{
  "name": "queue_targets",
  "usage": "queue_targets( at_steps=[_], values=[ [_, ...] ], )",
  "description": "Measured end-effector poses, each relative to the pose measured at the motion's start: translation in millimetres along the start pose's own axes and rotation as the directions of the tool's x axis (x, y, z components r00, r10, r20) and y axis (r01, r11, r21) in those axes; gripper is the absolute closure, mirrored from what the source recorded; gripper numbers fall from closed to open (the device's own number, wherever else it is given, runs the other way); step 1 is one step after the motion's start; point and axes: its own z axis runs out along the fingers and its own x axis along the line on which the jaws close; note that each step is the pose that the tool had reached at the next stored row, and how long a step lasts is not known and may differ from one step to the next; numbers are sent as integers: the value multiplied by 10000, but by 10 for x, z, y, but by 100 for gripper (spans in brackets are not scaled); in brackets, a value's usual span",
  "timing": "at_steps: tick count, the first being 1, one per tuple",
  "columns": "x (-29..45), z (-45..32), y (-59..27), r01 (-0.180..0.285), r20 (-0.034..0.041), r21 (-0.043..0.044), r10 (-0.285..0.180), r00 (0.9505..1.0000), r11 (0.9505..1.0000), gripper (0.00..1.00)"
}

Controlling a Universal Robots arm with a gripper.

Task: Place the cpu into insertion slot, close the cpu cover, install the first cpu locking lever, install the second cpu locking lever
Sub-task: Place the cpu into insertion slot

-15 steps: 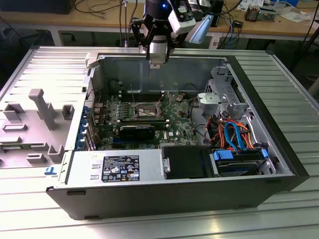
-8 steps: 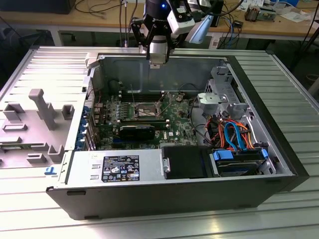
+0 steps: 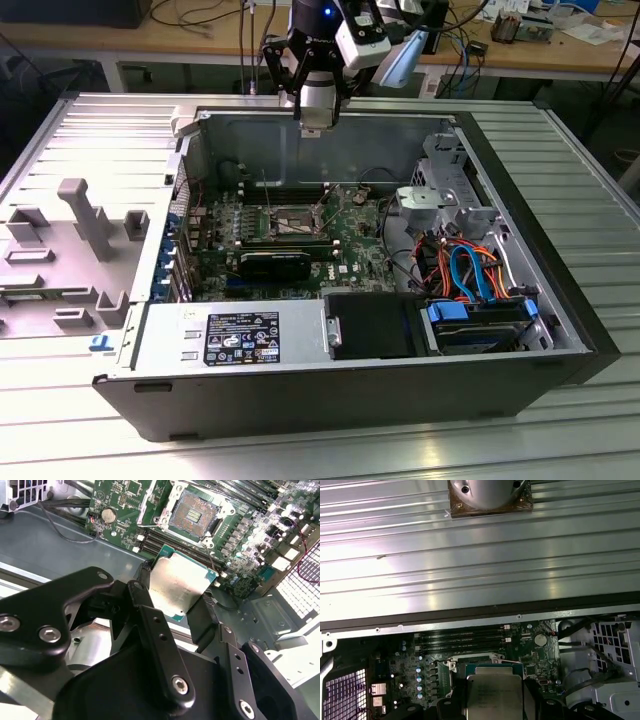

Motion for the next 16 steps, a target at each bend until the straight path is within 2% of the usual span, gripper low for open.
queue_targets(
  at_steps=[7,12,16],
  values=[
    [0,0,0,-84,7,2,84,10000,10000,46],
    [0,10,-1,-857,75,-10,857,9963,9963,46],
    [0,12,-2,-1155,101,-18,1155,9933,9933,46]
  ],
)
